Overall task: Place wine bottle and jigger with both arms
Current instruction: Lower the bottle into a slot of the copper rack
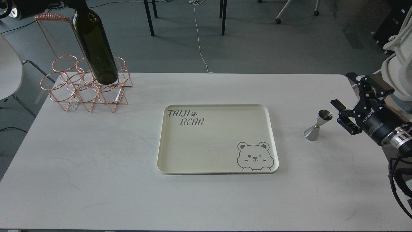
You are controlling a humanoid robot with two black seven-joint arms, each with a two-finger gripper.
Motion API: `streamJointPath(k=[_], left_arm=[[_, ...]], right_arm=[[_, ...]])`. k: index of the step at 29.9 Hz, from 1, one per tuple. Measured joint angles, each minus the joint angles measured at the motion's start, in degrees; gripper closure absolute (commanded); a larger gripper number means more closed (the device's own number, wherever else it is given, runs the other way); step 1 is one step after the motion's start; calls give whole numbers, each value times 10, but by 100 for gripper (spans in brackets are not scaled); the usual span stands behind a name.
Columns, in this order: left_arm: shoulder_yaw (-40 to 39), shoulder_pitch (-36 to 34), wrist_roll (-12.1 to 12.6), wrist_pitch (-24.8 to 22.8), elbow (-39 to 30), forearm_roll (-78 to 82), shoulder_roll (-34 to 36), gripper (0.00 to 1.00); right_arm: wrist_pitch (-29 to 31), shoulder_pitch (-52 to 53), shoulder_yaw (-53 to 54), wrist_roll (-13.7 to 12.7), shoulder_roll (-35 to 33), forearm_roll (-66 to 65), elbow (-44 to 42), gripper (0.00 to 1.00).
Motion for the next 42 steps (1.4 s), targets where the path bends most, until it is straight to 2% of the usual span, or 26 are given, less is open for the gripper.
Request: streamJointPath(k=[14, 26, 37, 42], left_arm=[[18, 1, 0, 1, 0, -3, 15, 97], [27, 33, 0, 32, 10, -10, 6, 93], [25, 60, 0, 57, 38, -18, -15, 85], [26, 71, 0, 61, 51, -29, -25, 78]], right_arm=[[0, 0, 0, 0, 0, 0, 0, 6], [0, -1, -1, 0, 0, 0, 0, 6], [0, -2, -2, 0, 1, 0, 0, 6], [0, -4, -3, 0, 1, 0, 0, 6]])
